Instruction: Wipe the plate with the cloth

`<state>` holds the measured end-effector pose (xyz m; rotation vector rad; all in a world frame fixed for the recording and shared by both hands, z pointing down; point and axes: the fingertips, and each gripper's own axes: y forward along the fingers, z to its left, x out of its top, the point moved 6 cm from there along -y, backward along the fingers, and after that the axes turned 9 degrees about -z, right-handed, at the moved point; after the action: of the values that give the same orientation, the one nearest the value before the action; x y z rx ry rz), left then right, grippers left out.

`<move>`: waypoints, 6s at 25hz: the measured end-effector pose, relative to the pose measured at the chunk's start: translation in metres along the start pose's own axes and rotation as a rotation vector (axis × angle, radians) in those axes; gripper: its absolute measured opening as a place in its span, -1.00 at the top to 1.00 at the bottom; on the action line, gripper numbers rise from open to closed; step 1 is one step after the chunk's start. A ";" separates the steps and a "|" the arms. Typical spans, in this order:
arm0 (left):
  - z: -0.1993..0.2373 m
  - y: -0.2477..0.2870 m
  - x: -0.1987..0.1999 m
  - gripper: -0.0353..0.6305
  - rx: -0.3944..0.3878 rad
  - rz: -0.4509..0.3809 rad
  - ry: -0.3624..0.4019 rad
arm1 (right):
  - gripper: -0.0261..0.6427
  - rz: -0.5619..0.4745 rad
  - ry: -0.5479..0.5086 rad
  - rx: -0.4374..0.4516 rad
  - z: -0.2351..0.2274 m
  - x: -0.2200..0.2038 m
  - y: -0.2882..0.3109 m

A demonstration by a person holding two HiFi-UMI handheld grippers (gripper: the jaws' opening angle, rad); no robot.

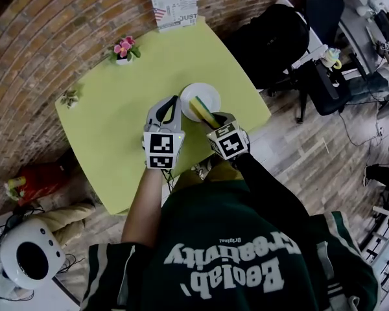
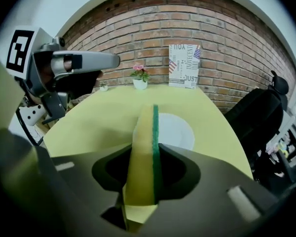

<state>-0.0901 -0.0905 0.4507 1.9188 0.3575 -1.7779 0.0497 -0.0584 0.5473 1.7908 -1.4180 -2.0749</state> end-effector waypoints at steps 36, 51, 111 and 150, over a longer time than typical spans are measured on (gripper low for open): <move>-0.006 -0.003 -0.002 0.88 -0.021 0.012 0.008 | 0.50 0.063 0.134 -0.197 -0.056 -0.027 -0.022; -0.011 -0.008 -0.007 0.88 -0.026 0.017 0.006 | 0.50 0.049 0.194 0.071 0.009 -0.019 -0.019; 0.038 -0.007 -0.025 0.88 0.128 0.068 -0.057 | 0.50 0.069 0.052 0.077 0.014 0.038 0.068; 0.038 0.028 -0.028 0.88 0.065 0.070 -0.070 | 0.50 0.055 0.044 -0.045 -0.038 0.044 0.046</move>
<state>-0.1117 -0.1304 0.4826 1.8833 0.2085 -1.8266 0.0436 -0.1323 0.5482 1.7494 -1.3816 -2.0114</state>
